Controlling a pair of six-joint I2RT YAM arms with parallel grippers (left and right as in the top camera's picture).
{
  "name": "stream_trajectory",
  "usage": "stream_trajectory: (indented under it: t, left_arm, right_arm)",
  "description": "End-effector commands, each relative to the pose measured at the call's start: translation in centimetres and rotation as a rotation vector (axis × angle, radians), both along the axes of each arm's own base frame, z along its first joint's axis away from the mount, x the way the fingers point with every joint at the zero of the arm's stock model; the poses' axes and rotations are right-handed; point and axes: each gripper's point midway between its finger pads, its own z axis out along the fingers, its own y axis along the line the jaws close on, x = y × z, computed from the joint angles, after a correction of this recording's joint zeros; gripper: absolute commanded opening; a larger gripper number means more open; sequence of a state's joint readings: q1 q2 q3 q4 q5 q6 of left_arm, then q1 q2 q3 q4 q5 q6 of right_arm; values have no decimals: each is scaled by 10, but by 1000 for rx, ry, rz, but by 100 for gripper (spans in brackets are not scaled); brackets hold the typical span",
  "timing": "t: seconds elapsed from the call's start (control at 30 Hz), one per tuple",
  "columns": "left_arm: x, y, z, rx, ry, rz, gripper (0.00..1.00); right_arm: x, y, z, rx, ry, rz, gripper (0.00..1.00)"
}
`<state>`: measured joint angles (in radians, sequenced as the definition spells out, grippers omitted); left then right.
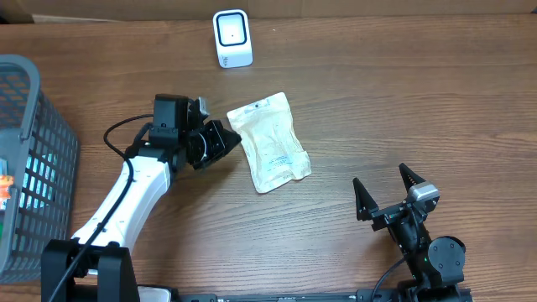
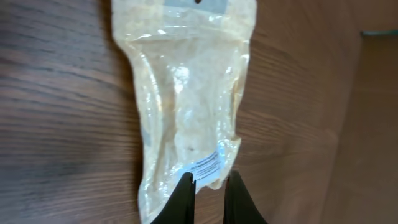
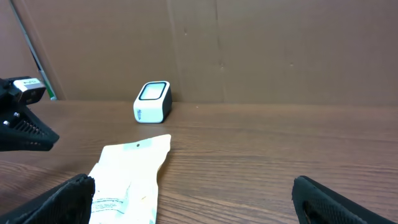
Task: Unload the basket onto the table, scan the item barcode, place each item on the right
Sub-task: 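Move the left gripper back into the basket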
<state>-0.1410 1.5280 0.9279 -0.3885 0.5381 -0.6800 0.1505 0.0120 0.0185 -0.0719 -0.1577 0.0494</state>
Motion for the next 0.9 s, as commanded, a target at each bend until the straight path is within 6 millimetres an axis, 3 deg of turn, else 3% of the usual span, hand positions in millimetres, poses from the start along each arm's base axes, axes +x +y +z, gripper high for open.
stream_trajectory:
  t: [0.0, 0.13, 0.2, 0.23, 0.3, 0.37, 0.5, 0.6, 0.73, 0.87]
  left_arm:
    - [16, 14, 20, 144, -97, -33, 4]
    - [23, 39, 58, 347, -128, -68, 7]
    - [25, 46, 92, 421, -165, -105, 22]
    - [26, 52, 115, 462, -194, -123, 39]
    - [26, 64, 150, 520, -233, -121, 59]
    - [24, 78, 185, 564, -270, -93, 69]
    - [13, 104, 241, 604, -336, -31, 79]
    - [-1, 136, 279, 628, -364, 65, 83]
    - [-25, 199, 316, 700, -374, 252, 85]
    - [-45, 243, 332, 745, -363, 388, 88]
  right_arm:
    - [0, -1, -2, 3, -2, -2, 100]
    - [0, -1, -2, 2, -2, -2, 100]
    - [0, -1, -2, 2, -2, -2, 100]
    - [0, -1, -2, 2, -2, -2, 100]
    - [0, -1, -2, 3, -2, -2, 100]
    - [0, -1, -2, 2, -2, -2, 100]
    - [0, -1, -2, 2, -2, -2, 100]
    - [0, -1, -2, 3, -2, -2, 100]
    - [0, -1, -2, 2, -2, -2, 100]
    - [0, -1, -2, 3, -2, -2, 100]
